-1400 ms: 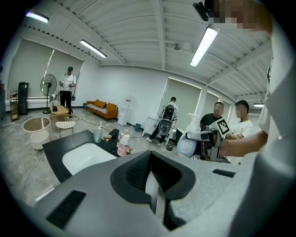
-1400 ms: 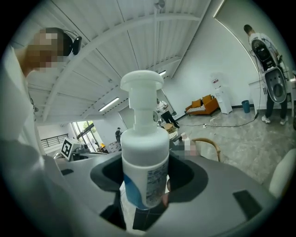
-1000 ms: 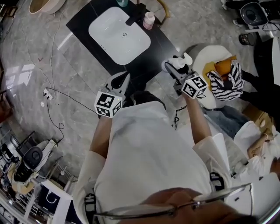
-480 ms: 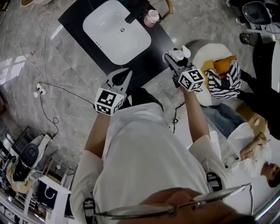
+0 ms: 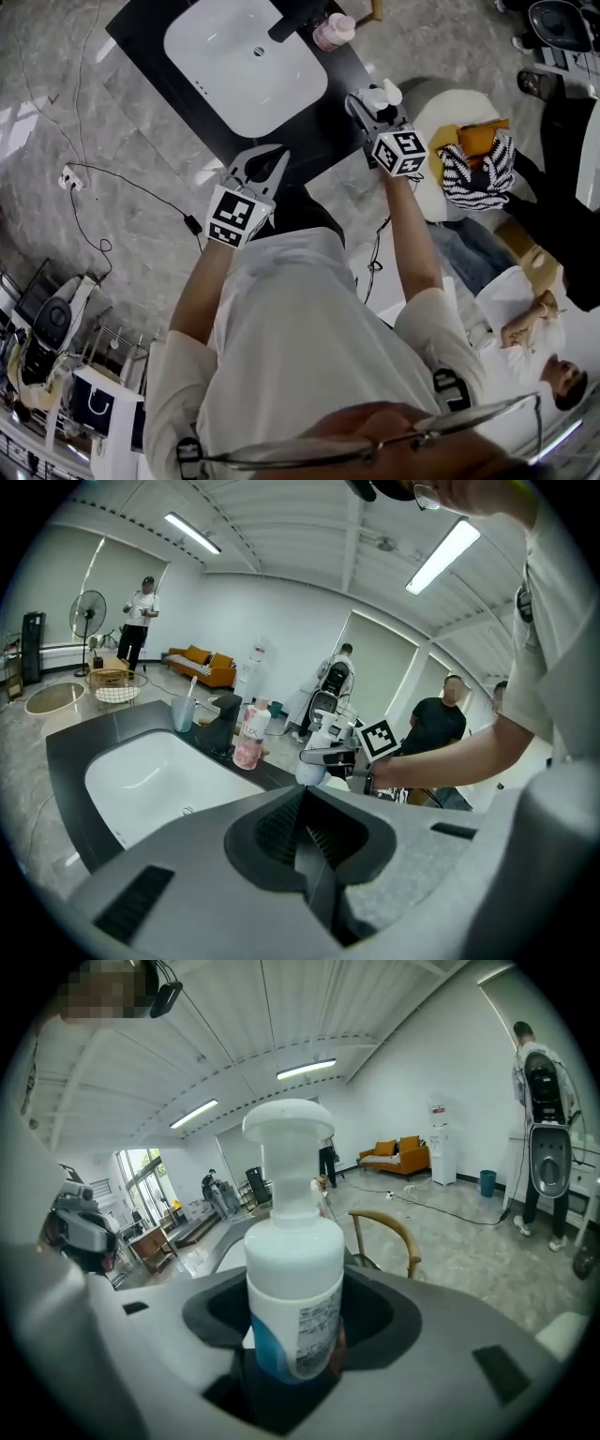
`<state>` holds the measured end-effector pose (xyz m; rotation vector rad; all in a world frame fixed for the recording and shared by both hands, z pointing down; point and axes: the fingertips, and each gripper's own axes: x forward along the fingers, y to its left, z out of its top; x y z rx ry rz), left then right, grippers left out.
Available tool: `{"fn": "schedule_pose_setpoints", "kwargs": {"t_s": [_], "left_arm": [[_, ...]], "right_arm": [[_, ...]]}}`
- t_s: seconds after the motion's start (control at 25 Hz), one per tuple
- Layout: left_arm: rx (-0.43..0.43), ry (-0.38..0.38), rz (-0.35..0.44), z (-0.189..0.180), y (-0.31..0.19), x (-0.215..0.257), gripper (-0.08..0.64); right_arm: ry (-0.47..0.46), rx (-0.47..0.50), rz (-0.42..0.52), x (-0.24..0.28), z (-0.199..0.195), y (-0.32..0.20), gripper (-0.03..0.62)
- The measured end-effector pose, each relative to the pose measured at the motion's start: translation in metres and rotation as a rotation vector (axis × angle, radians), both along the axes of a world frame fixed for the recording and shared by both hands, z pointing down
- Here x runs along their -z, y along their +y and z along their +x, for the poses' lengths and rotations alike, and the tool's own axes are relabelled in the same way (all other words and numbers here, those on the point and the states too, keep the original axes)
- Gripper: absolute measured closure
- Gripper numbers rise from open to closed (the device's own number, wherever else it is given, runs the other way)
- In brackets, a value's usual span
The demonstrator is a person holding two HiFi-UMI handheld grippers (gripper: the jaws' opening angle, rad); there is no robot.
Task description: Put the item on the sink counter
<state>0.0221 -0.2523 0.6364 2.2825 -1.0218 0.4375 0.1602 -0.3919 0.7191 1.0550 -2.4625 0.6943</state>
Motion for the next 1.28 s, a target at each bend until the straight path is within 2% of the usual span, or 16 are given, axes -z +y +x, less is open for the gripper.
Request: {"fn": "schedule_pose_setpoints", "kwargs": {"t_s": [0.56,0.96,1.28], "left_arm": [[-0.009,0.023,-0.085,0.006,0.0,-0.027,0.555],[0.036,0.009,-0.107,-0.014,-0.009,-0.041,0.555],[0.04,0.018,-0.101,-0.01,-0.007,-0.041,0.555]], "right_arm": [[0.123,0.032,0.02,-0.05,-0.015,-0.039,0.334],[0.128,0.014,0.027,-0.064,-0.008,-0.051,0.334],[0.148,0.011,0.035,-0.065,-0.006,-0.046,0.33]]}}
